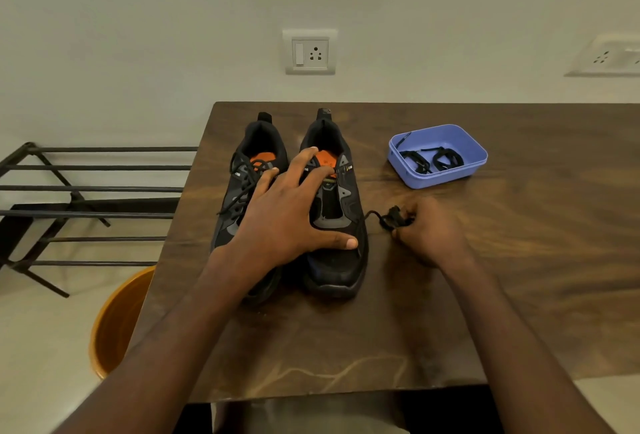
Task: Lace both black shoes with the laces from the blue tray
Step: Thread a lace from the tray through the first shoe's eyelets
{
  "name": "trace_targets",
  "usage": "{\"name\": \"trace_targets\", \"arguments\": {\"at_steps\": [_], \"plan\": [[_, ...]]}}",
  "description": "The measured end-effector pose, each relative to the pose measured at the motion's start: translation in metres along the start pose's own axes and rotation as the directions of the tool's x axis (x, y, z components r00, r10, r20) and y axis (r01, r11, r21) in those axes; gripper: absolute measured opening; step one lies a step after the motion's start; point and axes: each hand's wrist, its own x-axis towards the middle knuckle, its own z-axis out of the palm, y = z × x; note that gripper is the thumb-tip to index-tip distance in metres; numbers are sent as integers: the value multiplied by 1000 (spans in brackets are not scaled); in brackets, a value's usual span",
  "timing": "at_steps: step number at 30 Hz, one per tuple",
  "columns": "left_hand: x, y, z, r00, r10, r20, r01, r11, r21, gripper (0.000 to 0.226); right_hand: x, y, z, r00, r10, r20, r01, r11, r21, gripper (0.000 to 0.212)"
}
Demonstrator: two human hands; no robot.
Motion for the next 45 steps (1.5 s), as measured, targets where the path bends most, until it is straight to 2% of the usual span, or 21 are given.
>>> {"name": "trace_targets", "arguments": {"at_steps": [2, 5, 6, 8, 11, 13, 15, 16, 18, 19, 20, 22, 24, 27, 29, 31, 34, 36, 39, 42, 45], "plan": [[-1, 1, -1, 1000, 15, -10, -15, 1000, -3, 119, -2, -2, 2, 999, 6, -40, -8, 999, -43, 4], [-2, 1, -3, 997, 51, -57, -52, 999, -11, 114, -3, -4, 5, 999, 20, -30, -21, 999, -28, 11], [-3, 0, -4, 995, 63, -76, -65, 998, -24, 110, -3, -3, 4, 999, 35, -9, -35, 998, 44, 12], [-5, -1, -7, 990, 78, -117, -86, 994, -67, 98, -8, -1, -2, 998, 35, 43, -46, 952, 301, 9], [-8, 0, -12, 975, 90, -201, -121, 981, -149, 79, -21, -5, -21, 1000, -23, 15, 8, 757, 654, 4], [-11, 4, -15, 961, 62, -268, -140, 949, -283, 75, -34, -13, -34, 994, -106, 22, 46, 596, 802, 9], [-14, 8, -22, 973, -5, -229, -118, 846, -520, 81, -47, -25, -46, 966, -248, 72, 58, 481, 875, 16], [-15, 10, -25, 990, -5, -140, -89, 751, -655, 85, -54, -33, -50, 948, -308, 83, 62, 434, 899, 19], [-21, 13, -31, 996, 82, 43, -5, 512, -859, 88, -66, -53, -55, 922, -381, 65, 76, 342, 937, 21], [-25, 14, -33, 987, 135, 83, 17, 431, -902, 81, -72, -65, -56, 911, -409, 48, 88, 307, 948, 23], [-28, 14, -35, 980, 174, 96, 20, 395, -919, 70, -77, -76, -57, 903, -429, 34, 102, 290, 952, 25], [-37, 12, -43, 982, 169, 85, 13, 387, -922, 43, -86, -98, -57, 891, -453, 16, 142, 312, 939, 25], [-46, -1, -56, 989, 118, 86, 39, 353, -935, 26, -94, -118, -55, 878, -479, 15, 202, 398, 895, 19], [-62, -40, -81, 985, -3, 171, 160, 378, -912, 22, -98, -150, -39, 856, -516, -31, 376, 580, 722, 8], [-79, -76, -97, 971, -121, 206, 238, 411, -880, 20, -97, -175, -17, 842, -535, -71, 467, 656, 593, 5], [-103, -111, -107, 938, -270, 217, 311, 383, -870, 26, -99, -202, 10, 832, -552, -49, 497, 703, 509, 4], [-152, -165, -105, 847, -488, 210, 390, 304, -869, 25, -115, -250, 64, 804, -591, 65, 517, 748, 416, 8], [-175, -196, -88, 791, -584, 184, 425, 307, -852, 18, -123, -279, 105, 782, -607, 140, 537, 772, 341, 11], [-189, -230, -48, 698, -698, 157, 535, 363, -763, 11, -128, -310, 163, 750, -626, 214, 603, 780, 167, 15], [-193, -259, -7, 637, -755, 156, 630, 393, -670, 13, -125, -323, 214, 741, -602, 298, 623, 782, 32, 7], [-194, -283, 26, 630, -750, 203, 716, 460, -525, 8, -116, -325, 250, 732, -580, 357, 647, 756, -97, 16]]}}
